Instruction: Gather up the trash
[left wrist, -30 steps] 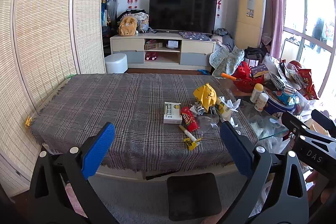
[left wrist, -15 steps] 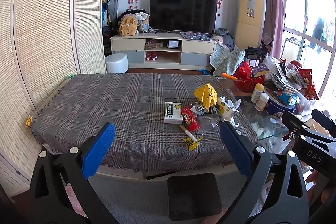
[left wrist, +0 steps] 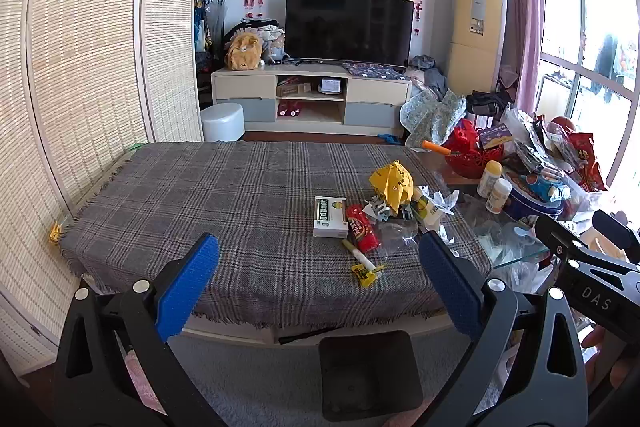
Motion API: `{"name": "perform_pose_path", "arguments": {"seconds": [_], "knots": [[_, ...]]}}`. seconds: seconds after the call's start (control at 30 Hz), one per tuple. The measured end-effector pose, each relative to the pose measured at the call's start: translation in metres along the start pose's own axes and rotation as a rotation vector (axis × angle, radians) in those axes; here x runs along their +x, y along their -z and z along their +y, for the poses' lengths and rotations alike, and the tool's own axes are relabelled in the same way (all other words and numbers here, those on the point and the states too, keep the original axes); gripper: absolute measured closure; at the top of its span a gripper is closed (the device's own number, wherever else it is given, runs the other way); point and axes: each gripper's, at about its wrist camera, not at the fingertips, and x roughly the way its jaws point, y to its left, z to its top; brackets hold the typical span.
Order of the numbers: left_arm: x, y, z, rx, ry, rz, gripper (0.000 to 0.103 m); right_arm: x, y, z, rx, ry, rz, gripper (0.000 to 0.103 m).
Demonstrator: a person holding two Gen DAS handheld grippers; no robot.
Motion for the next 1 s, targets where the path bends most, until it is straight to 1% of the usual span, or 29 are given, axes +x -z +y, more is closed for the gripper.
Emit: {"name": "perform_pose_path", "arguments": {"seconds": [0.27, 0.47, 0.6, 0.73, 0.8, 0.9, 1.0], "knots": [[0.002, 0.001, 0.0, -0.001, -0.004, 0.008, 0.008, 0.0, 0.001, 0.0, 0.002, 0.002, 0.002, 0.003], [0.012, 0.001, -0.001, 0.001, -0.015, 0.024, 0.008, 0.01, 0.003, -0.007, 0.017, -0.002, 0.027, 0.003], [0.024, -0.002, -0.005, 0.027, -0.032, 0.04, 0.008, 0.028, -0.003, -0.015, 0.009, 0.019, 0.056, 0.003], [0.039, -0.003, -0.006, 0.026, -0.016, 0.053, 0.008, 0.05, -0.009, -0.022, 0.023, 0.012, 0.092, 0.003], [0.053, -0.001, -0.008, 0.028, -0.015, 0.075, 0.008, 0.064, -0.009, -0.026, 0.038, -0.003, 0.117, 0.003], [0.079, 0.005, -0.014, 0.059, -0.013, 0.121, 0.008, 0.089, -0.004, -0.032, 0.056, -0.019, 0.164, 0.003], [0.102, 0.014, -0.017, 0.069, 0.013, 0.168, 0.008, 0.116, 0.005, -0.038, 0.078, -0.024, 0.213, 0.003]]}}
